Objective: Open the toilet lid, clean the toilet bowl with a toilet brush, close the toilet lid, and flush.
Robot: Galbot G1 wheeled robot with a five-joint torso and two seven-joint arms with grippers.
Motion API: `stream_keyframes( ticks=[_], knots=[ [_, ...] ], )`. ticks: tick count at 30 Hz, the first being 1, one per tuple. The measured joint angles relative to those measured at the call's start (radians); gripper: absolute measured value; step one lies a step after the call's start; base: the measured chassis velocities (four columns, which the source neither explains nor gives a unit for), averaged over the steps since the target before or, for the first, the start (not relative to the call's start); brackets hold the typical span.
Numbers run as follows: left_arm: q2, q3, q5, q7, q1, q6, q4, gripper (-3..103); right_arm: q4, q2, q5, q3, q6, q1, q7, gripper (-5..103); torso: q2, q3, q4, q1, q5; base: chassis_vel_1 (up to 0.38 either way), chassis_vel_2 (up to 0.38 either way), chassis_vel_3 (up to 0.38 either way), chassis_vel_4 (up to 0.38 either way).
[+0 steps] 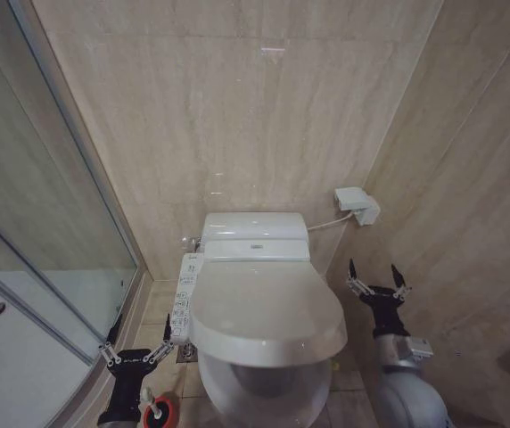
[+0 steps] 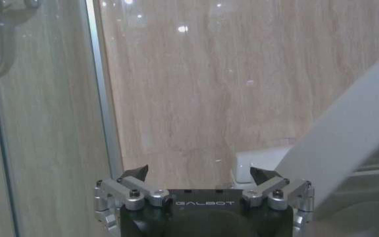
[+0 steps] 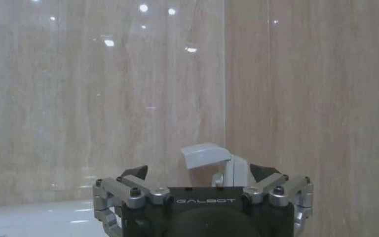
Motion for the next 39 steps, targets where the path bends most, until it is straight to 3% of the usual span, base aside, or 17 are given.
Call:
stream_keyframes(
  ticks=[11,16,39],
  knots=[
    [0.000,0.000,0.000,0.000,0.000,0.000,0.000,100,0.118,0.051,-0.035,0.018,-0.090,-0.099,-0.029,100,0.000,0.000,0.0000,0.000,0.0001,0.000,0.000,0.000,0.000],
    [0.000,0.000,0.000,0.000,0.000,0.000,0.000,100,0.130,0.065,-0.076,0.017,-0.074,-0.134,-0.054,100,0.000,0.000,0.0000,0.000,0.0001,0.000,0.000,0.000,0.000],
    [0.000,0.000,0.000,0.000,0.000,0.000,0.000,100,0.174,0.084,-0.058,0.003,-0.066,-0.162,-0.048,100,0.000,0.000,0.0000,0.000,0.0001,0.000,0.000,0.000,0.000]
  ],
)
